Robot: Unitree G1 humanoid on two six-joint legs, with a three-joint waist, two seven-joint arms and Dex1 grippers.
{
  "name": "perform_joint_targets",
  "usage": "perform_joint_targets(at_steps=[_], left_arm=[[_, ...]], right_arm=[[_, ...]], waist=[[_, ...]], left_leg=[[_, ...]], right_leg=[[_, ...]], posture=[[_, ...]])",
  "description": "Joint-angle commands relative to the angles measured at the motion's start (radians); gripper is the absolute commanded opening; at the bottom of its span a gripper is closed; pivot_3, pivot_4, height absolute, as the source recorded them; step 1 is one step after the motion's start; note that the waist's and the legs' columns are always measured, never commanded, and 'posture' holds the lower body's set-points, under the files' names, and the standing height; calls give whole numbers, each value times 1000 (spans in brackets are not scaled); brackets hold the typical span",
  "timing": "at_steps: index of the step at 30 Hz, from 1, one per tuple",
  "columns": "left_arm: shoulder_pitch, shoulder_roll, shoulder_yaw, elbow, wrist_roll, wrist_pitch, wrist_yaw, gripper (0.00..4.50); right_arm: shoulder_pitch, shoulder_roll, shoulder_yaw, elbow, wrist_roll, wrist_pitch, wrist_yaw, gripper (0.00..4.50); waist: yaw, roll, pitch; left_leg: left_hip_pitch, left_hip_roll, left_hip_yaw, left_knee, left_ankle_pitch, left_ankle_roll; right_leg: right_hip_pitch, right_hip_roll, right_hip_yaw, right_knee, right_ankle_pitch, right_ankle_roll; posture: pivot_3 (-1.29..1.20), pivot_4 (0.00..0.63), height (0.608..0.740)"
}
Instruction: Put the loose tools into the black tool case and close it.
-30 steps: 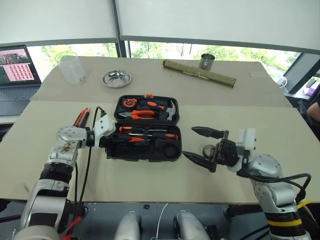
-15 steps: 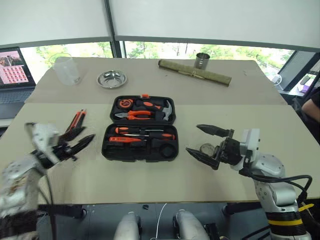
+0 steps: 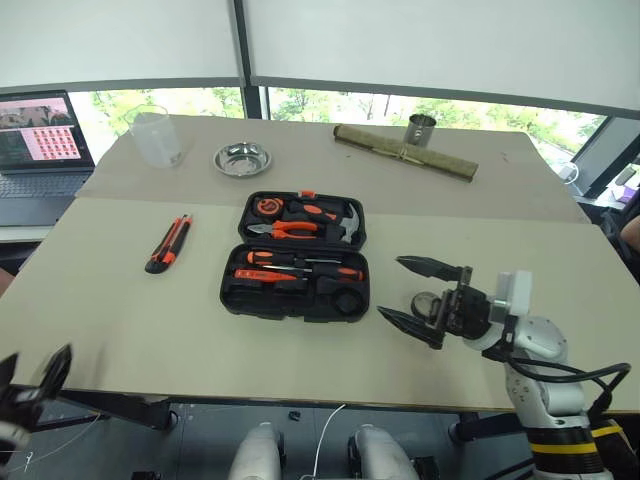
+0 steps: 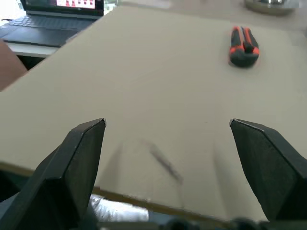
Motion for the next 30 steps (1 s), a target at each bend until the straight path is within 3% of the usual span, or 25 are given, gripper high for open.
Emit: perform_joint_targets(at_steps=[1, 5, 7, 11, 17, 20, 25, 28, 30], left_arm=[[-156, 152, -119, -50, 43, 136, 87, 4472], [-400, 251, -261, 54, 81, 260, 153, 4472], [-569, 293, -384, 211, 163, 255, 138, 4472], [-842, 303, -523, 535, 274, 214, 133, 4472], [-1048, 275, -613, 897, 347, 99, 27, 4472], [-1087, 255, -655, 984, 391, 20, -14, 3679], [-1093, 246, -649, 1024, 393, 33, -47, 1715], [-1064, 255, -622, 1009, 373, 50, -62, 1718], [-1043, 261, -594, 978, 359, -38, -90, 1718]], right_arm=[[-39, 21, 19, -64, -8, -13, -39, 4500], [-55, 29, 36, -62, -15, 0, -62, 4500], [-64, 28, 49, -50, -17, 2, -57, 4500], [-90, 25, 58, -25, -17, 5, -52, 4500], [-101, 19, 52, -7, -5, 17, -48, 4500], [-103, 16, 48, -6, -3, 16, -44, 4500], [-103, 15, 44, -16, 5, 26, -46, 4500], [-98, 22, 43, -21, 6, 22, -50, 4500], [-96, 26, 39, -21, 7, 20, -57, 4500]], waist=[[1, -2, -1], [-8, -2, -1], [-12, -2, -1], [-21, -3, -1], [-28, -3, -1], [-21, -3, -1], [-15, -3, -1], [-16, -3, -1], [-17, -3, -1]], left_leg=[[0, 0, 0, 0, 0, 0], [1, -1, 0, 0, 0, 0], [0, -1, 0, 0, 0, 0], [0, -2, 0, -1, 0, 0], [-3, -1, 0, -3, 0, 0], [-5, -2, 0, -4, 0, 0], [-5, -2, 0, -4, 0, 0], [-5, -2, 0, -4, 0, 0], [-5, -2, 0, -4, 0, 0]], right_leg=[[0, 1, 0, 0, 1, 1], [1, 1, 0, 1, 1, 1], [0, 1, 0, 1, 2, 2], [0, 2, 0, 1, 2, 2], [-3, 3, 0, 0, 2, 2], [-5, 3, 0, -1, 2, 2], [-4, 2, 0, -1, 2, 2], [-4, 2, 0, -1, 2, 2], [-4, 2, 0, -1, 2, 2]], posture=[[0, 150, 740], [0, 150, 740], [0, 150, 740], [0, 150, 740], [0, 150, 740], [0, 150, 740], [0, 150, 740], [0, 150, 740], [0, 150, 740]])
